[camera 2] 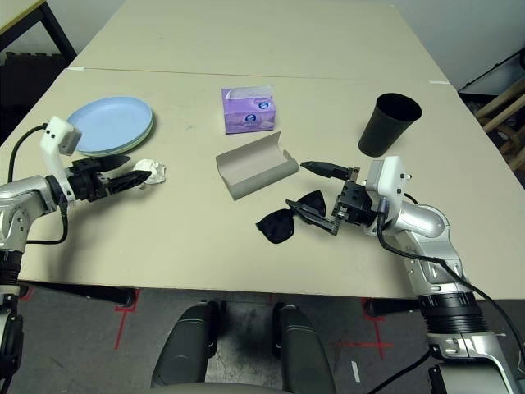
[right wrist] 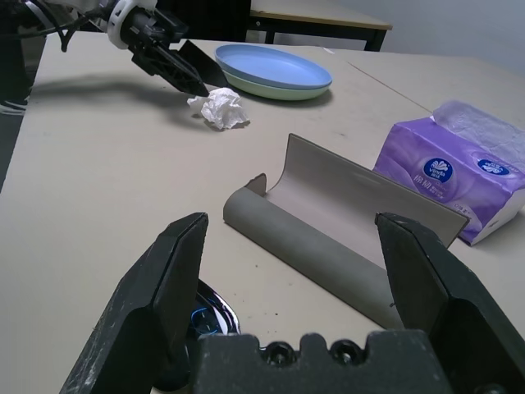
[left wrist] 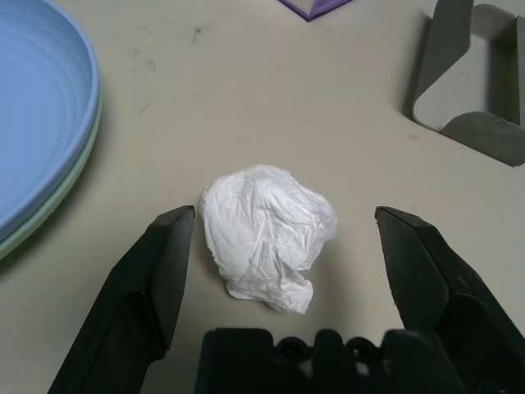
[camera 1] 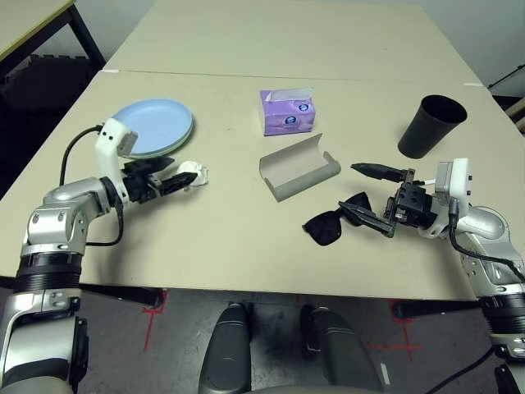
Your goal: Organize and tidy the items on the table.
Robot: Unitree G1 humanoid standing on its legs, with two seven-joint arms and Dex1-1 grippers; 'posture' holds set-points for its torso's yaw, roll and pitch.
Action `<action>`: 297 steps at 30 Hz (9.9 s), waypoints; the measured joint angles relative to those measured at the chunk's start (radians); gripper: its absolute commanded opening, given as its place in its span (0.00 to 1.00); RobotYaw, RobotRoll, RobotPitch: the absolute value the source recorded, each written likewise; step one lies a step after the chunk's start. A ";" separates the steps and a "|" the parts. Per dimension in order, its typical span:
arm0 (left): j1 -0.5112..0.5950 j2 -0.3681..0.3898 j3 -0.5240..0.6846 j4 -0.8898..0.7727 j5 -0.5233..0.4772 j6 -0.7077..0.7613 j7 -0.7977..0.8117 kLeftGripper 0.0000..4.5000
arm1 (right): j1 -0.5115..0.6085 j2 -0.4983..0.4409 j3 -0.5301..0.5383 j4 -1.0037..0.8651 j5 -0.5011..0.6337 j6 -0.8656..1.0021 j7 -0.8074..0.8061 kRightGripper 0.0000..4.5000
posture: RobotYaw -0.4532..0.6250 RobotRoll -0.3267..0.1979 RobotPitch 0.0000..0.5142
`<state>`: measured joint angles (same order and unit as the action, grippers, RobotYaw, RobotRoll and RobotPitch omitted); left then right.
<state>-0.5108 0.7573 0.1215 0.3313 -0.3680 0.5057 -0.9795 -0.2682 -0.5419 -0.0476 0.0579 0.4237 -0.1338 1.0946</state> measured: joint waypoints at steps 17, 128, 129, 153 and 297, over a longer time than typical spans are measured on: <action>-0.035 -0.011 -0.033 0.058 0.057 -0.075 -0.008 0.01 | 0.000 0.000 0.000 -0.011 -0.002 0.000 -0.001 1.00 | 0.58 0.62 0.31; -0.116 -0.222 -0.165 0.139 0.034 -0.658 -0.523 1.00 | -0.373 -0.450 0.392 -0.370 -0.490 0.486 0.134 1.00 | 0.56 0.62 0.40; -0.115 -0.225 -0.165 0.139 0.034 -0.660 -0.523 1.00 | -0.375 -0.450 0.407 -0.377 -0.507 0.469 0.145 1.00 | 0.56 0.62 0.40; -0.108 -0.249 -0.177 0.153 0.040 -0.687 -0.499 1.00 | -0.547 -0.291 0.598 -0.388 -0.822 0.526 0.364 1.00 | 0.58 0.62 0.39; 0.011 -0.234 -0.119 -0.082 0.012 -0.529 -0.165 1.00 | -0.830 0.067 0.589 0.401 -0.990 -0.086 0.102 0.11 | 0.65 0.62 0.40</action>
<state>-0.4993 0.5230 0.0024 0.2491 -0.3555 -0.0230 -1.1445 -1.0982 -0.4747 0.5411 0.4587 -0.5663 -0.2197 1.1966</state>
